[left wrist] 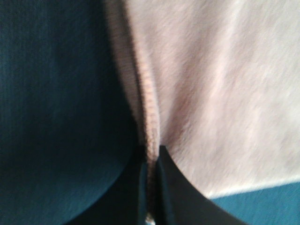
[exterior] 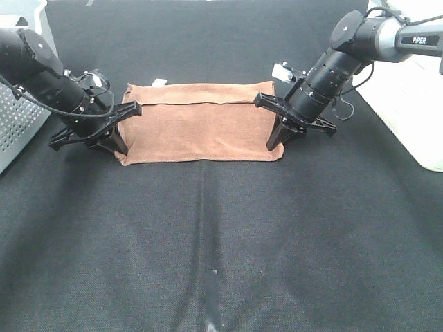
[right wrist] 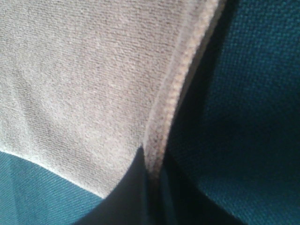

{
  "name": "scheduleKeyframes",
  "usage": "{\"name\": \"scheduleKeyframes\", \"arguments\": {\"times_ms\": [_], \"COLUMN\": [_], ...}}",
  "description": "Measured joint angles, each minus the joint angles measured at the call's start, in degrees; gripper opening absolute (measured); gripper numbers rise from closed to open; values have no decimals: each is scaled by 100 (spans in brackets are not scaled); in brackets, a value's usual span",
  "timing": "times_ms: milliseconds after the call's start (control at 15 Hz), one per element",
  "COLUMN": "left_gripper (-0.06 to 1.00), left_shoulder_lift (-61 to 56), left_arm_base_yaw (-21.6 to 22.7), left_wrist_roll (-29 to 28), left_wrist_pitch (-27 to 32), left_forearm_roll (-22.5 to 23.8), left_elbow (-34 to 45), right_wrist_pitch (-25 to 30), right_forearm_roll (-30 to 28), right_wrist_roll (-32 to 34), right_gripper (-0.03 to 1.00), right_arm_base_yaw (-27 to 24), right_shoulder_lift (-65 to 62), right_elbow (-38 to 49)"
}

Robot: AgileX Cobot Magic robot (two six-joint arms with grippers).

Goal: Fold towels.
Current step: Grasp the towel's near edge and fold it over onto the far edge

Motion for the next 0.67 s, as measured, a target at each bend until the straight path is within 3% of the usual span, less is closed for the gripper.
{"name": "scheduleKeyframes", "arguments": {"times_ms": [200, 400, 467, 667], "left_gripper": [1, 1, 1, 1], "left_shoulder_lift": [-281, -573, -573, -997], "left_arm_base_yaw": [0, -11, -11, -86], "left_wrist_roll": [23, 178, 178, 298], "left_wrist_pitch": [275, 779, 779, 710], "left_forearm_roll": [418, 596, 596, 676], "left_elbow": [6, 109, 109, 1066], "right_wrist_pitch": [86, -269, -269, -693], "right_forearm_roll": [-149, -132, -132, 86], "right_wrist_roll": [23, -69, -69, -355], "right_gripper": [0, 0, 0, 0], "right_arm_base_yaw": [0, 0, 0, 0], "right_shoulder_lift": [-201, -905, -905, -1639], "right_elbow": [195, 1438, 1438, 2733]}}
